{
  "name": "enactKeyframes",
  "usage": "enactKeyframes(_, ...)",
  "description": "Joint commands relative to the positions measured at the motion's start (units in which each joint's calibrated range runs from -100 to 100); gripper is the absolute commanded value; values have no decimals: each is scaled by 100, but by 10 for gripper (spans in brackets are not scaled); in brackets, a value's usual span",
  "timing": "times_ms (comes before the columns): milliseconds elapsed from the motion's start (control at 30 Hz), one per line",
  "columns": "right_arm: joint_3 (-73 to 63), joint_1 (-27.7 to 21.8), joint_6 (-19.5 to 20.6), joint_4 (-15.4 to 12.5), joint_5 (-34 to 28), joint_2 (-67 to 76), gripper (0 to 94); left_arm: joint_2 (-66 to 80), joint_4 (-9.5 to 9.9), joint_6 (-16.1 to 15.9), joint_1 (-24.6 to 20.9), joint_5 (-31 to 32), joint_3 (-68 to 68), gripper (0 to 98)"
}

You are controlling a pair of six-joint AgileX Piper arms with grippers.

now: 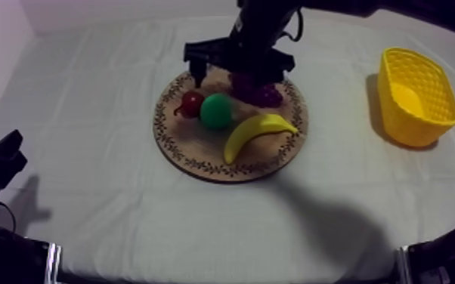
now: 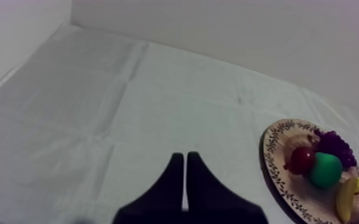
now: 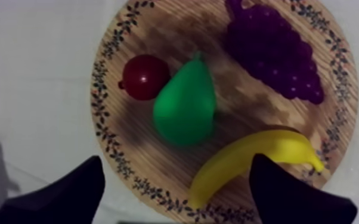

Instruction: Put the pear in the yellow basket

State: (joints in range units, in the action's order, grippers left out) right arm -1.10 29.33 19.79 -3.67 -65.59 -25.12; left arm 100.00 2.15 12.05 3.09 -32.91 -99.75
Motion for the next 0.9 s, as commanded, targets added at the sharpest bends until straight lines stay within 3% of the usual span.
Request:
enactKeyframes(0, -36, -6, -15, -20, 35, -251, 862, 0, -2, -1, -1, 1, -3, 1)
enactKeyframes(533, -771, 48, 153, 45, 99, -1579, 862, 0, -2, -1, -1, 1, -3, 1)
enactKeyframes(867, -1097, -19, 333, 214, -32, -2012, 804, 0, -2, -1, -1, 1, -3, 1)
